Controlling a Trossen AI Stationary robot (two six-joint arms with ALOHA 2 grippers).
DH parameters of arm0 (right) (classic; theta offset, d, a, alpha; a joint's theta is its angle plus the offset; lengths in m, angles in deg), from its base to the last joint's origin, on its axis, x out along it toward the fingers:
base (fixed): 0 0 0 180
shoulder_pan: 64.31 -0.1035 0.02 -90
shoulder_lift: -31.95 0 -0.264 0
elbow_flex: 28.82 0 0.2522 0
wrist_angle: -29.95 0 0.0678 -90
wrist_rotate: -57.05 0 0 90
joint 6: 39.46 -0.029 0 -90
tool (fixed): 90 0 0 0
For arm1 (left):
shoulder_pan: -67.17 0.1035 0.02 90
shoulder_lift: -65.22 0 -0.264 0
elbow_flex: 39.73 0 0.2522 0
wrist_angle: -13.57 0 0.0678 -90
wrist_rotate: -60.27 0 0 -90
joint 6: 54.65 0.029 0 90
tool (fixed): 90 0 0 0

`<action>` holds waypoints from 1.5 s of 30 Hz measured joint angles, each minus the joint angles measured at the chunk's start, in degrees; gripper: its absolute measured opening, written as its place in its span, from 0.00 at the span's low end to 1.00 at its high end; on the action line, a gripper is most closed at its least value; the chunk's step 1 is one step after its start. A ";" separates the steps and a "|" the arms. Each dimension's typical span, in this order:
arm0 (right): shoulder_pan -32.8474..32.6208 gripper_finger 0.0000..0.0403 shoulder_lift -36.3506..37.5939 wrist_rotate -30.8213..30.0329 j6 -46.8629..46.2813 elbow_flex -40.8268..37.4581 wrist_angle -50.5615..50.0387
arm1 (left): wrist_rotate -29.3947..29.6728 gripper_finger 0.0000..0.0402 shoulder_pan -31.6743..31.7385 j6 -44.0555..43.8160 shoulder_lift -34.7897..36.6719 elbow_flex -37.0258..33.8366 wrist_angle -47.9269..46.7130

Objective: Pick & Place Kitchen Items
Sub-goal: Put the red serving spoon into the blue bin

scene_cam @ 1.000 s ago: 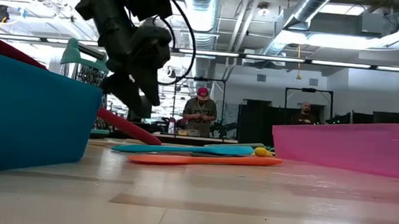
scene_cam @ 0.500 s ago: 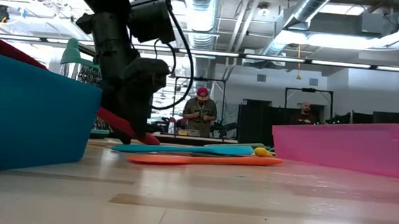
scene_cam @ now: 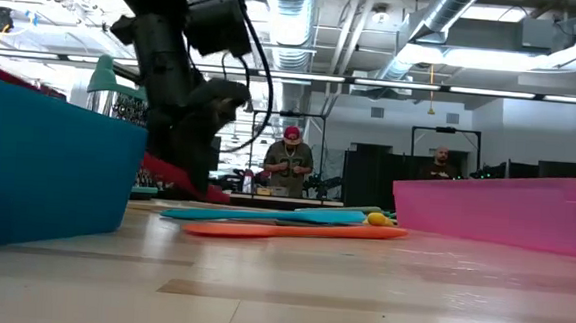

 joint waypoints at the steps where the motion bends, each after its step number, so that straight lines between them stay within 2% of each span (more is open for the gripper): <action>1: 0.00 0.72 0.00 0.00 0.02 0.00 0.00 | 0.00 0.14 0.00 -0.14 0.91 0.00 -0.02; 4: 0.00 0.72 0.00 -0.01 0.33 0.00 0.00 | 0.80 0.14 -0.11 -1.85 5.12 0.00 0.05; 7: 0.00 0.72 0.00 -0.03 0.94 0.00 0.00 | 5.85 0.14 -0.61 -4.24 11.72 0.00 0.02; 14: 0.00 0.72 0.00 -0.03 1.56 0.00 -0.02 | 26.53 0.14 -6.30 -7.83 30.78 0.00 0.05; 16: 0.00 0.72 0.00 -0.02 1.84 0.00 -0.02 | 32.00 0.14 -9.63 -8.07 35.15 -0.12 -0.01; 19: 0.00 0.72 0.00 -0.03 2.50 0.00 -0.02 | 43.99 0.14 -16.39 -9.79 39.42 -1.19 0.31; 21: 0.00 0.72 0.00 -0.03 2.77 0.00 -0.01 | 51.38 0.14 -21.55 -9.79 40.49 -2.59 0.09; 23: 0.01 0.72 0.00 -0.01 3.09 -0.02 0.00 | 55.79 0.14 -26.52 -9.86 40.79 -4.25 0.15; 25: 0.02 0.72 0.00 -0.03 3.09 -0.02 0.03 | 55.66 0.14 -30.60 -10.80 40.83 -5.93 0.15; 29: 0.02 0.72 0.00 -0.03 3.07 -0.02 0.07 | 51.07 0.14 -38.59 -14.41 39.95 -9.89 1.61; 32: 0.02 0.72 0.00 -0.03 3.07 -0.02 0.09 | 52.92 0.14 -43.40 -16.86 38.98 -11.94 3.17; 34: 0.02 0.72 0.00 -0.03 2.86 -0.02 0.23 | 57.23 0.14 -45.28 -17.57 38.18 -12.73 5.45; 40: 0.02 0.72 -0.33 -0.03 0.91 -0.02 0.33 | 78.64 0.14 -49.25 -13.78 36.46 -14.03 14.99; 45: 0.02 0.72 -0.44 -0.01 0.47 -0.04 0.37 | 81.41 0.14 -50.83 -12.22 35.31 -14.01 17.67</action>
